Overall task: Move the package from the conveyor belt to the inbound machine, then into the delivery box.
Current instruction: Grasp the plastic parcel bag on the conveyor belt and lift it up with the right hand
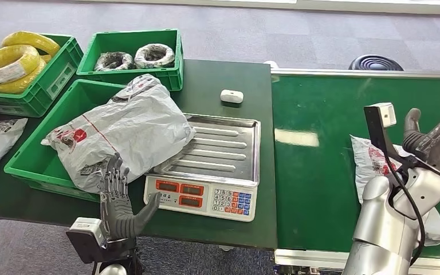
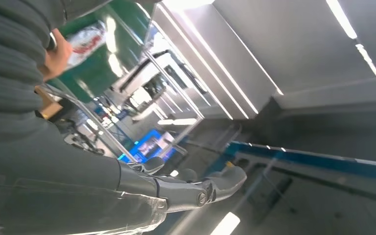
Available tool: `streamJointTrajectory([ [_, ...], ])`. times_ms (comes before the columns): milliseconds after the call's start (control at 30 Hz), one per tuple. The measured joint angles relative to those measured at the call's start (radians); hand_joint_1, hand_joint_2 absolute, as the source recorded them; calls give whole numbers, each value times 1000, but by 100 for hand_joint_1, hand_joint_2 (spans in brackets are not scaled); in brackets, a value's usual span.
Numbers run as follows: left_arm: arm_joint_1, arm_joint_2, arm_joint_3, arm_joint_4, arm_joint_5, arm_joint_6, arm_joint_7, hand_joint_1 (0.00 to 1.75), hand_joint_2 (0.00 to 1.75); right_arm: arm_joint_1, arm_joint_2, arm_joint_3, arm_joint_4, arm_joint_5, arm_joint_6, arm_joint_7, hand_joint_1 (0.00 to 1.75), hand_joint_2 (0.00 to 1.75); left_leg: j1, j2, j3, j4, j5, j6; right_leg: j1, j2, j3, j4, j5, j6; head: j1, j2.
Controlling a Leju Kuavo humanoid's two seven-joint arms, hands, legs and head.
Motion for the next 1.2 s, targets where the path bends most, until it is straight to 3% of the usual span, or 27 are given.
streamJointTrajectory([
  [133, 5, 6, 2, -13, 1, -3, 0, 0, 175, -78, -52, 17, 299, -1, 40, 155, 0, 175, 0, -1, 1, 0, 0, 0, 0, 0, 1, 0, 0, 0, 0, 0],
  [200, 4, 9, 2, -15, 0, -5, 0, 0, 175, -116, -74, 32, 442, -13, 118, 171, 0, 175, 0, -1, 1, 0, 0, 0, 0, -1, 1, 0, 0, 0, 0, 0],
  [433, 4, 14, 10, -15, -6, -9, 0, 0, 175, -178, -115, 60, 731, -40, 395, 161, 0, 175, 0, -3, -1, 0, 0, 0, 0, -3, -1, 0, 0, 0, 0, 0],
  [733, 4, 28, 30, -14, -4, -23, 0, 0, 175, -192, -160, 59, 891, -127, 660, 24, 0, 175, 0, -3, -2, 0, 0, 0, 0, -3, -2, 0, 0, 0, 0, 0],
  [967, 5, 34, 45, -15, -1, -25, 0, 0, 175, -193, -179, 57, 925, -126, 633, 29, 0, 175, 0, -3, -2, 0, 0, 0, 0, -3, -2, 0, 0, 0, 0, 0],
  [1033, 11, 36, 50, -22, 2, -25, 0, 0, 175, -197, -184, 60, 927, -100, 538, 77, 0, 175, 0, -3, -3, 0, 0, 0, 0, -3, -2, 0, 0, 0, 0, 0],
  [1133, 31, 40, 61, -46, 10, -27, 0, 0, 175, -221, -208, 81, 928, -29, 321, 214, 0, 175, 0, -3, -3, 0, 0, 0, 0, -3, -2, 0, 0, 0, 0, 0],
  [1200, 42, 43, 67, -60, 11, -30, 0, 0, 175, -247, -237, 121, 931, -1, 227, 314, 0, 175, 0, -3, -3, 0, 0, 0, 0, -3, -2, 0, 0, 0, 0, 0],
])
